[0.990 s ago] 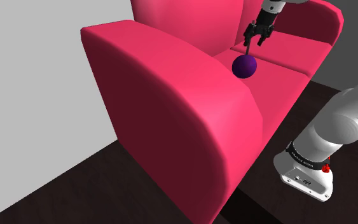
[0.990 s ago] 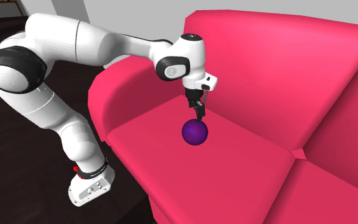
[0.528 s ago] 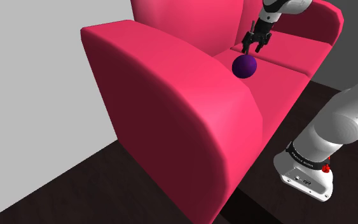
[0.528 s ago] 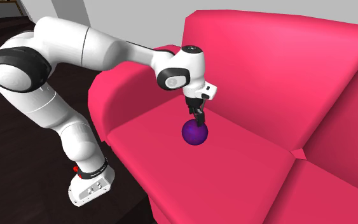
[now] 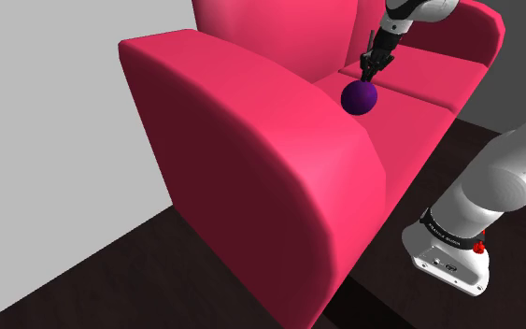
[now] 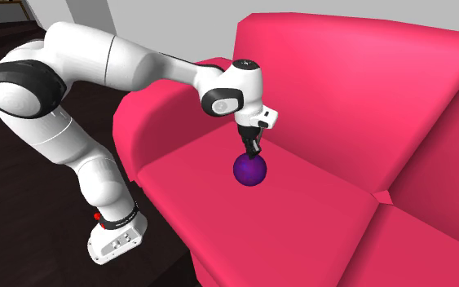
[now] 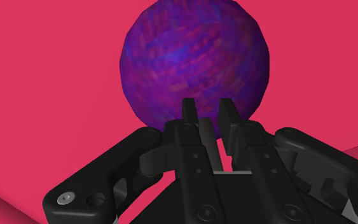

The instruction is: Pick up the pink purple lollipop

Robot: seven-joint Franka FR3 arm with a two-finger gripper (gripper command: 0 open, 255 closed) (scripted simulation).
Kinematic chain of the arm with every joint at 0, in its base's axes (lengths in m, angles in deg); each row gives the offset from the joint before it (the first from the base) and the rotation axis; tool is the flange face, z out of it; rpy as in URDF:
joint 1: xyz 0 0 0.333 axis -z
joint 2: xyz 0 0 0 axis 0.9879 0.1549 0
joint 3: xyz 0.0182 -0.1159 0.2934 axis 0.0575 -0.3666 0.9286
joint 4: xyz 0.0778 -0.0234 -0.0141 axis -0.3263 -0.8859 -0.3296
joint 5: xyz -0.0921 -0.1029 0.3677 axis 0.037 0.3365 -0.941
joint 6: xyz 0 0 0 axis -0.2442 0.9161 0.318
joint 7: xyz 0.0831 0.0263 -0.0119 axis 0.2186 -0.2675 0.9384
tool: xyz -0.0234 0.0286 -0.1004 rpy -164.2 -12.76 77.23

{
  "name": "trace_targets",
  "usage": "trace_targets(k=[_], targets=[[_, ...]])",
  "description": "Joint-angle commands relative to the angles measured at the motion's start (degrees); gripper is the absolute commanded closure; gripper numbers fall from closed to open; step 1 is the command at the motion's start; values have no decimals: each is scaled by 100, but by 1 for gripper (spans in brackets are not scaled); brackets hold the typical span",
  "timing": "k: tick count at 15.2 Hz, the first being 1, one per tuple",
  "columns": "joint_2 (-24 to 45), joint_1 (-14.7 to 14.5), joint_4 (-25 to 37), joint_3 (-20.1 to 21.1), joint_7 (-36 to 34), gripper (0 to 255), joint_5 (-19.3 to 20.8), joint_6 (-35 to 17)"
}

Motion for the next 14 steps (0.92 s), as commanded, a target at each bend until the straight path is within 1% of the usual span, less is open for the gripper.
trace_targets(k=[1,3,14], targets=[[2,0,-3,-1,0,255,0,0],[0,0,4,0,-1,255,1,9],[-178,-3,694,81,-111,255,66,863]])
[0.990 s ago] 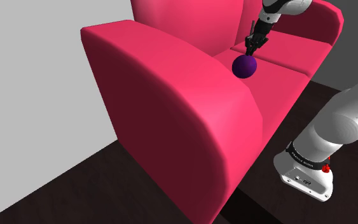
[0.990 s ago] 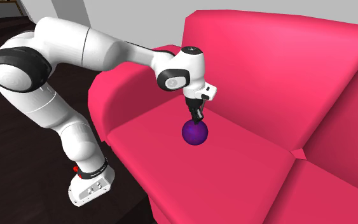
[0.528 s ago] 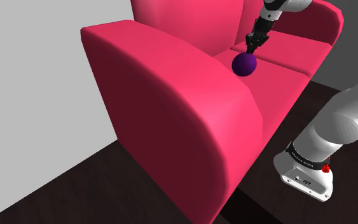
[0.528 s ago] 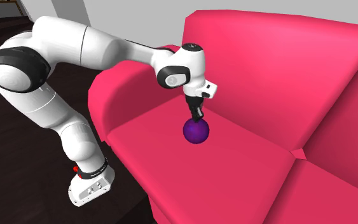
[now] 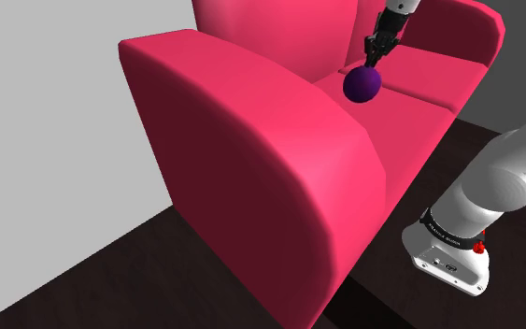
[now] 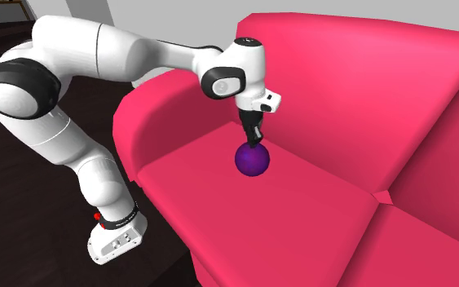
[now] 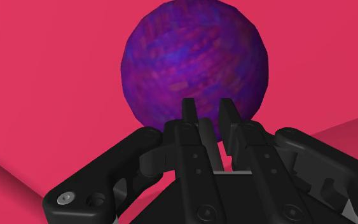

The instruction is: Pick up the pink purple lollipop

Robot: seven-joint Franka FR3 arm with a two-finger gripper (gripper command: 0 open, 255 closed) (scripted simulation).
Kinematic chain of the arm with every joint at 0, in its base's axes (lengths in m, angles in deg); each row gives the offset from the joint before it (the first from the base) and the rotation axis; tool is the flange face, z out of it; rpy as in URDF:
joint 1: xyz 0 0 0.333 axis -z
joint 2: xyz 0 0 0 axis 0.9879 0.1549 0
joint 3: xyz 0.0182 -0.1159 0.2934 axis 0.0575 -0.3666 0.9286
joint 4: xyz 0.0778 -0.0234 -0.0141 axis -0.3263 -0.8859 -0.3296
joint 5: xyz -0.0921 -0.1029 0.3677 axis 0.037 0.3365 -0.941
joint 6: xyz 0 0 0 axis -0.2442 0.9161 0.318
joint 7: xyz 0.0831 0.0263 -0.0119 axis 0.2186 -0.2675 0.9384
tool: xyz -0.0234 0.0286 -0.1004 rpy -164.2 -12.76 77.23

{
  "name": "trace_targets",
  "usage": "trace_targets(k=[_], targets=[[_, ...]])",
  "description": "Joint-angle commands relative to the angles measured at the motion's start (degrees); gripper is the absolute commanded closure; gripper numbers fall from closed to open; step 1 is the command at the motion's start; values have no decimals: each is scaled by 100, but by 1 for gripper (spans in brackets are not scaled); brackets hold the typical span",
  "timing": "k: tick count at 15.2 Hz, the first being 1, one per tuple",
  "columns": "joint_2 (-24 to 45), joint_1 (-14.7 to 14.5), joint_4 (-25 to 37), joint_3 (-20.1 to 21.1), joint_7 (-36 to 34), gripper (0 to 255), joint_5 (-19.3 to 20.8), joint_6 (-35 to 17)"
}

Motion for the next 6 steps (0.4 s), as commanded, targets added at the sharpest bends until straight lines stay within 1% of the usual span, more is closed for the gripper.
trace_targets(k=[1,4,6], targets=[[-71,8,99,15,-17,255,25,158],[-87,2,315,31,-36,255,28,389],[-88,2,326,32,-37,255,28,401]])
